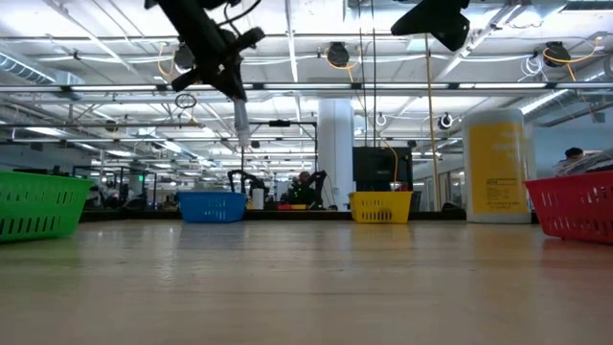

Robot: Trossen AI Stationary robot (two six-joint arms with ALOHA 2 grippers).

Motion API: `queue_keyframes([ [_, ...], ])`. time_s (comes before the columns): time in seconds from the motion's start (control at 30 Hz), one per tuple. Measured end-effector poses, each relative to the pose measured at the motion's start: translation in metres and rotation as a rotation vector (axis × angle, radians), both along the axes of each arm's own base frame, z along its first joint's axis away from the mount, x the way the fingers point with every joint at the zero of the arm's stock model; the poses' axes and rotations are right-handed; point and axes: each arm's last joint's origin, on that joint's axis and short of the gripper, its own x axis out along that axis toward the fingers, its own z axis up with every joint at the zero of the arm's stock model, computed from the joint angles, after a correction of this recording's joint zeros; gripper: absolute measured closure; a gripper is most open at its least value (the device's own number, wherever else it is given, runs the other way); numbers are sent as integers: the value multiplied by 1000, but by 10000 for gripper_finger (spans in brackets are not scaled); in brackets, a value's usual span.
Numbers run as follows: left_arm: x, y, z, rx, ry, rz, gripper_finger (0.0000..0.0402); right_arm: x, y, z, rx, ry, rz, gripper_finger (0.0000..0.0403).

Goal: Pick & Place Travel size toiletries
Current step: Put the toothpaste into the blue basket

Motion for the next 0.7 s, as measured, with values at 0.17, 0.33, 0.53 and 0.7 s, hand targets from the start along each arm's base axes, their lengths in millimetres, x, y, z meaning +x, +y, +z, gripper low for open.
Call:
queue_keyframes([
  [0.17,-21,41,-3,-17,31,33,398,1,-2,0,0,-1,-13,213],
  [0.33,-44,75,-8,-20,80,125,398,3,-10,0,33,-2,-66,214],
  [0.53,-54,103,-28,-99,132,141,397,5,-22,0,56,-13,-166,216],
  [0.7,-48,122,-52,-160,162,118,399,7,-29,0,57,-17,-206,216],
])
